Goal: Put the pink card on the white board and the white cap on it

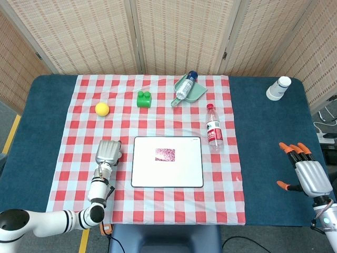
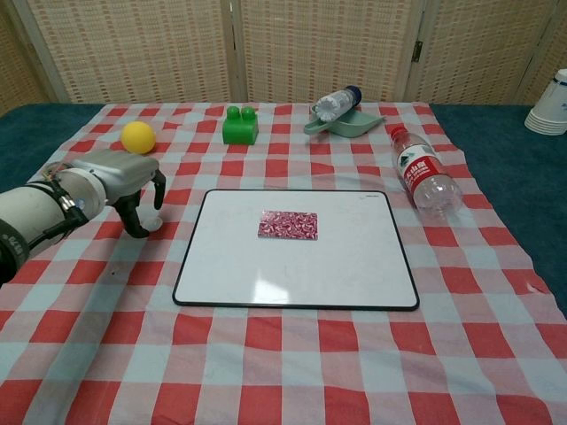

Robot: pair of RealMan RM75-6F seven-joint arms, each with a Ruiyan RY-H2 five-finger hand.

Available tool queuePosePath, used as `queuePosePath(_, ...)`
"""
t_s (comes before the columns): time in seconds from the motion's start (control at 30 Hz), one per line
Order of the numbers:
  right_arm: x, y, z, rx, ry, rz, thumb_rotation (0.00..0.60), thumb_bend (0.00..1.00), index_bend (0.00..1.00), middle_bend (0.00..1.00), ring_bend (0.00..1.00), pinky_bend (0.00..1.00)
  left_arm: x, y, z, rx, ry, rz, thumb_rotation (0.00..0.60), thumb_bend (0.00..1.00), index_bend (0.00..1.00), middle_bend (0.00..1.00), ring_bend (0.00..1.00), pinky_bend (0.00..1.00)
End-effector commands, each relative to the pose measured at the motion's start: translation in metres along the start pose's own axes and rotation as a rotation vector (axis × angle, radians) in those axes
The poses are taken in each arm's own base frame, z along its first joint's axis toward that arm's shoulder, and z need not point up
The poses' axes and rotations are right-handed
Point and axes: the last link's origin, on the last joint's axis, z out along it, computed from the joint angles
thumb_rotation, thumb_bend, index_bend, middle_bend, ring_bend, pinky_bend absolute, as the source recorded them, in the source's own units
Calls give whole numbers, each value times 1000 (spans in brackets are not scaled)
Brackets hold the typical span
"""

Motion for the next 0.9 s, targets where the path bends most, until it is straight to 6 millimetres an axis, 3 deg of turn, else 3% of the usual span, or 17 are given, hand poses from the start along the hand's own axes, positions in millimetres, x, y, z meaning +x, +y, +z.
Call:
queuePosePath(0.03, 0, 0, 0, 0, -1, 0, 600, 27, 37, 152, 66, 68, -1, 0, 1, 0, -2, 5, 600, 242, 435, 1000, 1000, 1000)
queuePosePath(0.9, -3, 1, 3, -9, -12, -6, 600, 27, 37, 152, 66, 68, -6, -1, 10, 5, -23, -1, 600, 279, 468, 1000, 1000, 1000)
